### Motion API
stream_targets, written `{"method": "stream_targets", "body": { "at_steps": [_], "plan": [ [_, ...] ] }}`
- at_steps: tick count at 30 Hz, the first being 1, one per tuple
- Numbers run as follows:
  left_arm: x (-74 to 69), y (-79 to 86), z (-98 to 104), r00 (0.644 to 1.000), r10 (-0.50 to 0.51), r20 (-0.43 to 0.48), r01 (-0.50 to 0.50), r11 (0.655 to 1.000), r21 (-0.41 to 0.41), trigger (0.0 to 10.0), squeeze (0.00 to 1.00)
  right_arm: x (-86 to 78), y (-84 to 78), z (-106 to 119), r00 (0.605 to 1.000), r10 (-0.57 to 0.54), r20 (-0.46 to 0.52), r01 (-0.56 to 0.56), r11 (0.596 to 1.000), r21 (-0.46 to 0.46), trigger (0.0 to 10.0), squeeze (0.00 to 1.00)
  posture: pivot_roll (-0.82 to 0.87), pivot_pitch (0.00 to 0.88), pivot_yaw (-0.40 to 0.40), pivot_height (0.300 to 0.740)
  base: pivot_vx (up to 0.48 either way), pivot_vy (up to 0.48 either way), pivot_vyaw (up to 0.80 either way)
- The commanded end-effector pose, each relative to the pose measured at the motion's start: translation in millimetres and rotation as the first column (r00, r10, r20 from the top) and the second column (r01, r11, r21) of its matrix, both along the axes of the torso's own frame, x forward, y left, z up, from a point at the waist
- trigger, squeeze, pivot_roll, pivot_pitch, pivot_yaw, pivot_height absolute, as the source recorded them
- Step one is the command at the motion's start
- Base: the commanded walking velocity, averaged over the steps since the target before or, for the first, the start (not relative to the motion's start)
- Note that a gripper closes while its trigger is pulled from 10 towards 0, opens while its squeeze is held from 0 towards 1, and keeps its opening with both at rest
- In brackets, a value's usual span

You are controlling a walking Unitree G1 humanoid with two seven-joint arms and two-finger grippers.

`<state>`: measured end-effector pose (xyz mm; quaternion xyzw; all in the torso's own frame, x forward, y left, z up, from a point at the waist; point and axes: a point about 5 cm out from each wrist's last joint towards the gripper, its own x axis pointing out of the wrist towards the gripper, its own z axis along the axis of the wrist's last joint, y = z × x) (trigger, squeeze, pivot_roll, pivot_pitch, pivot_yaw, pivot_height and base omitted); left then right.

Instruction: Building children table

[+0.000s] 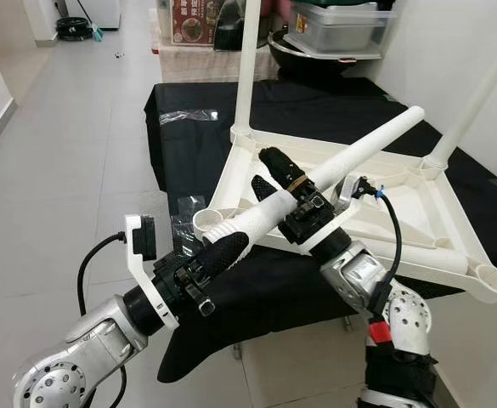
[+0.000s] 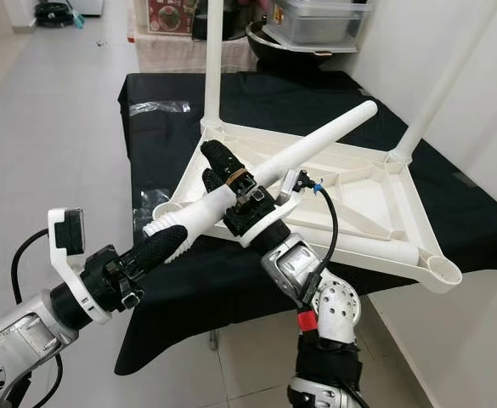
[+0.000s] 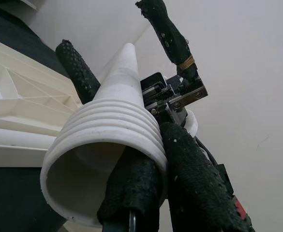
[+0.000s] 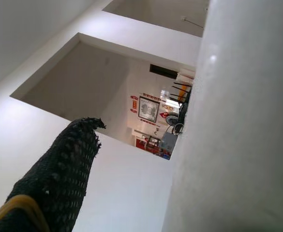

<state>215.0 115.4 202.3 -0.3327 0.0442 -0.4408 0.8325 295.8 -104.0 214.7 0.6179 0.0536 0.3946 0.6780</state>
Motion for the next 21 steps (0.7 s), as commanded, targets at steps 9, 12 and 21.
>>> {"method": "stream_targets", "body": {
  "at_steps": [9,12,21],
  "plan": [
    [-10.6,-8.8,0.7,0.997,-0.083,-0.001,0.083,0.997,0.002,10.0,0.00,1.2,-3.5,-0.2,1.000,0.021,0.012,-0.021,1.000,0.001,10.0,0.00,0.06,0.066,-0.111,0.740,0.000,0.000,0.00],
    [-11.8,-8.6,-0.5,0.996,-0.085,-0.009,0.085,0.996,0.005,10.0,0.00,3.2,-6.1,-4.6,1.000,0.000,-0.009,0.000,1.000,-0.008,0.0,0.00,0.06,0.065,-0.110,0.740,0.000,0.000,0.00],
    [-12.8,-8.9,-3.1,0.996,-0.085,-0.021,0.085,0.996,0.009,10.0,0.00,3.7,-7.5,-5.4,1.000,0.003,-0.009,-0.003,1.000,-0.011,0.0,0.00,0.05,0.062,-0.107,0.740,0.000,0.000,0.00]
  ]
}}
